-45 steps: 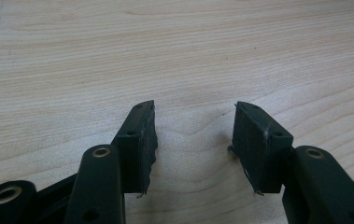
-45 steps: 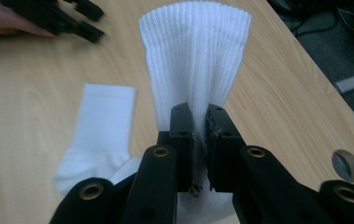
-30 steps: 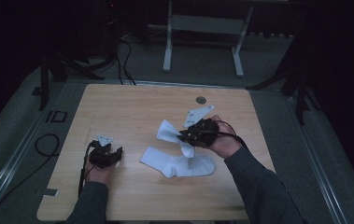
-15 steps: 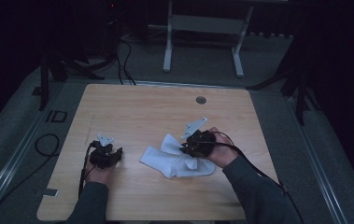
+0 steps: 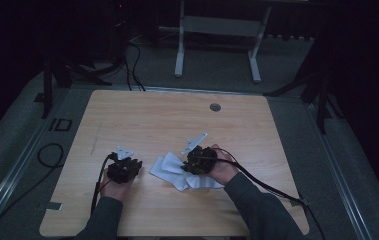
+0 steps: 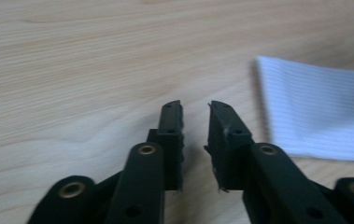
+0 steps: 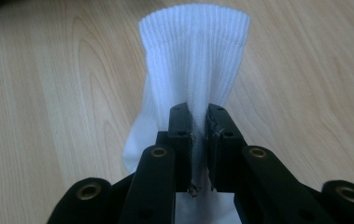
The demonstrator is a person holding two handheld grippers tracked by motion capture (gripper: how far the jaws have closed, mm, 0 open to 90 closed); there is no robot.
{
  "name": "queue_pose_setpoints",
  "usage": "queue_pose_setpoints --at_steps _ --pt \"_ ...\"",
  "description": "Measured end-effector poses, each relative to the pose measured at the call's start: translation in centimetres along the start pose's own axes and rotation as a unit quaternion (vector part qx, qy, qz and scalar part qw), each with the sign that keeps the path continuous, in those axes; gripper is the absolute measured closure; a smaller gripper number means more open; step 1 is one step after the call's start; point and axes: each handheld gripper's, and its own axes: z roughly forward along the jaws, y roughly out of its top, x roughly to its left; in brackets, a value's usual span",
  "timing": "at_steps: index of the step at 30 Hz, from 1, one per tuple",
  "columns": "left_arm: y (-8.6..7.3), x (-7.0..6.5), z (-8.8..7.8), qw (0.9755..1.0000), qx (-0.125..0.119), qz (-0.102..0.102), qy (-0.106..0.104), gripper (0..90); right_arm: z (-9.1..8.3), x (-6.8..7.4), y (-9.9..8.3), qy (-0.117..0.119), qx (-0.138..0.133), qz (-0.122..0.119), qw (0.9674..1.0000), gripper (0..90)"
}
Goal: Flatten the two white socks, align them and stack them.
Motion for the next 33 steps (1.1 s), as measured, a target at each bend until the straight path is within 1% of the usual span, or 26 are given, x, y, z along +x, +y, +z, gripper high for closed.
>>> queue_pose_setpoints --at_steps 2,4,7,8,9,12,13,15,17,19,21,23,27,29,30,31,32,33 --pt "0.0 -0.5 0.3 0.9999 0.002 0.010 -0.007 81.3 0.5 0.0 0.0 0.003 -0.001 0.006 1.0000 81.3" --pt "0.1 -0.8 0.4 0.9998 0.004 0.013 -0.012 85.3 1.2 0.0 0.0 0.008 -0.001 0.015 0.9999 81.4" --pt "0.1 -1.0 0.6 0.9997 0.007 0.015 -0.017 86.4 1.5 0.1 0.1 0.011 -0.002 0.018 0.9998 81.4" --pt "0.0 -1.0 0.6 0.9997 0.007 0.014 -0.020 87.0 1.7 0.2 0.2 0.009 0.003 0.020 0.9998 81.5" --pt "0.0 -1.0 0.7 0.9996 0.008 0.015 -0.022 87.0 1.7 0.2 0.2 0.009 0.003 0.020 0.9998 81.5" --pt "0.0 -1.1 0.7 0.9995 0.011 0.014 -0.026 87.8 1.9 0.6 1.0 0.009 -0.001 0.014 0.9999 81.4" --pt "0.0 -1.1 0.7 0.9995 0.011 0.015 -0.027 88.0 1.9 0.7 1.2 0.008 -0.004 0.017 0.9998 81.4" --pt "0.0 -1.1 0.7 0.9994 0.011 0.016 -0.029 88.4 2.4 0.7 1.6 -0.001 0.001 0.023 0.9997 81.5" --pt "0.0 -1.2 0.7 0.9993 0.012 0.014 -0.032 88.7 2.8 0.7 1.8 0.004 -0.002 0.027 0.9996 81.4" --pt "-0.1 -1.3 0.6 0.9993 0.011 0.013 -0.033 88.7 3.4 0.8 1.9 0.008 -0.002 0.030 0.9995 81.4" --pt "-0.2 -1.3 0.6 0.9992 0.013 0.015 -0.035 88.8 4.0 0.7 1.7 0.001 0.009 0.038 0.9992 81.4" --pt "-0.2 -1.4 0.5 0.9991 0.014 0.019 -0.036 88.8 4.3 0.6 1.6 -0.002 0.015 0.045 0.9989 81.3" --pt "-0.2 -1.5 0.5 0.9991 0.014 0.020 -0.035 88.8 4.8 0.7 1.5 0.002 0.016 0.051 0.9986 81.2" --pt "-0.3 -1.6 0.4 0.9991 0.014 0.021 -0.035 88.8 4.9 0.7 1.4 -0.001 0.022 0.054 0.9983 81.1" --pt "-0.3 -1.6 0.4 0.9991 0.014 0.021 -0.035 88.8 5.0 0.6 1.4 -0.004 0.023 0.056 0.9982 80.7" --pt "-0.3 -1.6 0.4 0.9991 0.014 0.021 -0.035 88.8 5.1 0.6 1.3 -0.001 0.022 0.057 0.9981 79.0" --pt "-0.3 -1.6 0.4 0.9991 0.014 0.021 -0.036 88.7 5.2 0.6 1.3 0.005 0.020 0.060 0.9980 75.1" --pt "-0.3 -1.6 0.4 0.9990 0.014 0.020 -0.036 88.6 5.4 0.6 1.4 0.015 0.016 0.060 0.9980 67.4"
